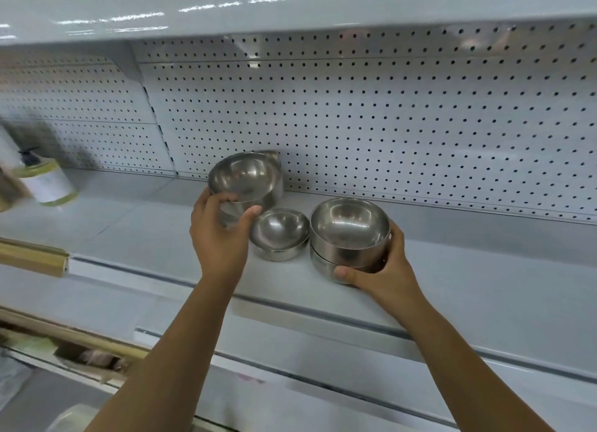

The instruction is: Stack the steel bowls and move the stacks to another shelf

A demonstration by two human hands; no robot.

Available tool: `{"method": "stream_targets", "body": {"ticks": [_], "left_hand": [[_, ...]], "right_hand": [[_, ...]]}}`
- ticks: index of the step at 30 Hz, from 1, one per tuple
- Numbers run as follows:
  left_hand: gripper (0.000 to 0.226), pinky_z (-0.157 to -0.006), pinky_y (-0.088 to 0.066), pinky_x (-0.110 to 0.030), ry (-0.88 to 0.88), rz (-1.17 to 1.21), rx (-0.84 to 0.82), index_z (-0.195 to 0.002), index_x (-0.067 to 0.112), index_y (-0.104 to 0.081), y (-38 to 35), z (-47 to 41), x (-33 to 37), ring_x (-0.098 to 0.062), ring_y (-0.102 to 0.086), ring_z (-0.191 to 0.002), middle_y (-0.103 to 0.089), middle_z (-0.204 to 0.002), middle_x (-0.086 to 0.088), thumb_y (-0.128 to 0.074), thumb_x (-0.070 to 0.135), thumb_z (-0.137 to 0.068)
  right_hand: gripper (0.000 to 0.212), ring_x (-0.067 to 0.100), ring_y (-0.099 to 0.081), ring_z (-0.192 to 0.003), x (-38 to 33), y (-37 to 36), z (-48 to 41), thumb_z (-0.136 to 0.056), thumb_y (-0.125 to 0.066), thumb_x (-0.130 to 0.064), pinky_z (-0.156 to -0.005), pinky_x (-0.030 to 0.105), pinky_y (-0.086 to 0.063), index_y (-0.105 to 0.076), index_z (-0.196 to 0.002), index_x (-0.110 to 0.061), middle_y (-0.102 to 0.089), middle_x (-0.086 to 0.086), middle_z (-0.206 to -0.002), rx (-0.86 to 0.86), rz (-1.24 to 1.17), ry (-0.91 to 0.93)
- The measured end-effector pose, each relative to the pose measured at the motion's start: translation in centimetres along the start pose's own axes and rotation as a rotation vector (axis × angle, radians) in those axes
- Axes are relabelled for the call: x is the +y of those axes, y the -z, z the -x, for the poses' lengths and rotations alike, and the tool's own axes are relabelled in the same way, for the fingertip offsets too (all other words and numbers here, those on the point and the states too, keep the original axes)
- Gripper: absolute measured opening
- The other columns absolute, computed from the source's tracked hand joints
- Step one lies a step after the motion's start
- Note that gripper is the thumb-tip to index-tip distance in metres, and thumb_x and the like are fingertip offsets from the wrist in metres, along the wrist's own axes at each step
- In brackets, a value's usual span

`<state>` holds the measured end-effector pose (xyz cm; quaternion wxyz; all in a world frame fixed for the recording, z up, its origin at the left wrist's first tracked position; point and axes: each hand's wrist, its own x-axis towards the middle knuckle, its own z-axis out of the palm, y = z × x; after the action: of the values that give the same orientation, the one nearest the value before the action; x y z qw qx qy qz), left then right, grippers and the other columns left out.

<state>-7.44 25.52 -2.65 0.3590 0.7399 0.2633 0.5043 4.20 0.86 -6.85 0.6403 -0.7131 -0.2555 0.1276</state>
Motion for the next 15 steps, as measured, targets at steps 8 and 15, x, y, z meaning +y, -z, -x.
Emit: {"method": "stream_targets", "body": {"ticks": [8,15], "left_hand": [[0.029,-0.097,-0.05,-0.027,0.002,0.376,-0.351,-0.101,0.022,-0.067,-1.0,1.5,5.0,-0.01,-0.067,-0.106,-0.073,-0.104,0.009,-0.086,0.019,-0.08],[0.028,-0.104,-0.05,-0.043,-0.036,0.377,-0.561,-0.1,0.02,-0.068,-2.5,2.0,5.3,-0.018,-0.067,-0.106,-0.071,-0.101,0.005,-0.086,0.015,-0.08]], "right_hand": [[0.123,-0.014,-0.055,-0.119,-0.1,0.0,-0.1,-0.052,-0.099,-0.045,-0.092,0.015,-0.052,-0.025,-0.15,-0.053,-0.051,-0.031,-0.139,0.002,0.024,0.036],[0.122,-0.006,-0.053,-0.128,0.3,0.0,0.0,-0.056,-0.1,-0.04,-0.088,0.01,-0.052,-0.025,-0.152,-0.051,-0.047,-0.026,-0.145,0.013,0.031,0.058]]}}
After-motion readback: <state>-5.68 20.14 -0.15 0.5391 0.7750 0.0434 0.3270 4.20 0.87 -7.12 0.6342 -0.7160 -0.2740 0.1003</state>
